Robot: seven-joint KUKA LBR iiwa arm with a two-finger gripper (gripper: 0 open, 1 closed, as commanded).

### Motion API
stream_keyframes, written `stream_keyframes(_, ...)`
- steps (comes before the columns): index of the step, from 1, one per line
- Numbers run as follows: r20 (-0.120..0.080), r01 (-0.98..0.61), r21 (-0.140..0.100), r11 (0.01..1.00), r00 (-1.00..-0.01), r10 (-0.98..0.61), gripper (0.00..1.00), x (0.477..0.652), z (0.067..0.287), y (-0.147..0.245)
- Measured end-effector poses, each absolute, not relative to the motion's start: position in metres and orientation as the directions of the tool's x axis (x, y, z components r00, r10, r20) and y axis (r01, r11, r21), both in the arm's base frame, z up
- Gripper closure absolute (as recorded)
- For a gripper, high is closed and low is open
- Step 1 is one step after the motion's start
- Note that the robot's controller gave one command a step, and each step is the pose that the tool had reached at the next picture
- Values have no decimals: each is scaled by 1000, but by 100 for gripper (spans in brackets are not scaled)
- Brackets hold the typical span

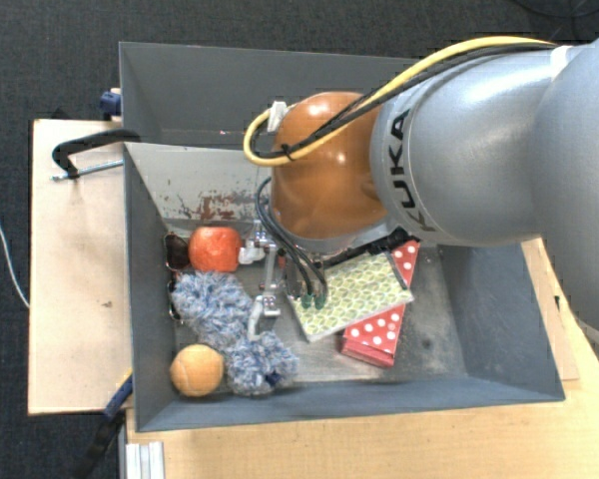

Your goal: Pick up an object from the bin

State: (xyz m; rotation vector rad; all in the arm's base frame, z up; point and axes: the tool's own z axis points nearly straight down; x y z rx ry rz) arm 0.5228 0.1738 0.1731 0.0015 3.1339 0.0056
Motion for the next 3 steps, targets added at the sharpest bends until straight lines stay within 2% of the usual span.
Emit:
stream_keyframes(1,4,33,4,999,-999,33,100,516,84,168)
stream_keyframes(2,4,33,4,999,-999,33,100,516,84,168)
stream_keyframes(3,-12,33,5,999,-999,33,100,522,275,163)
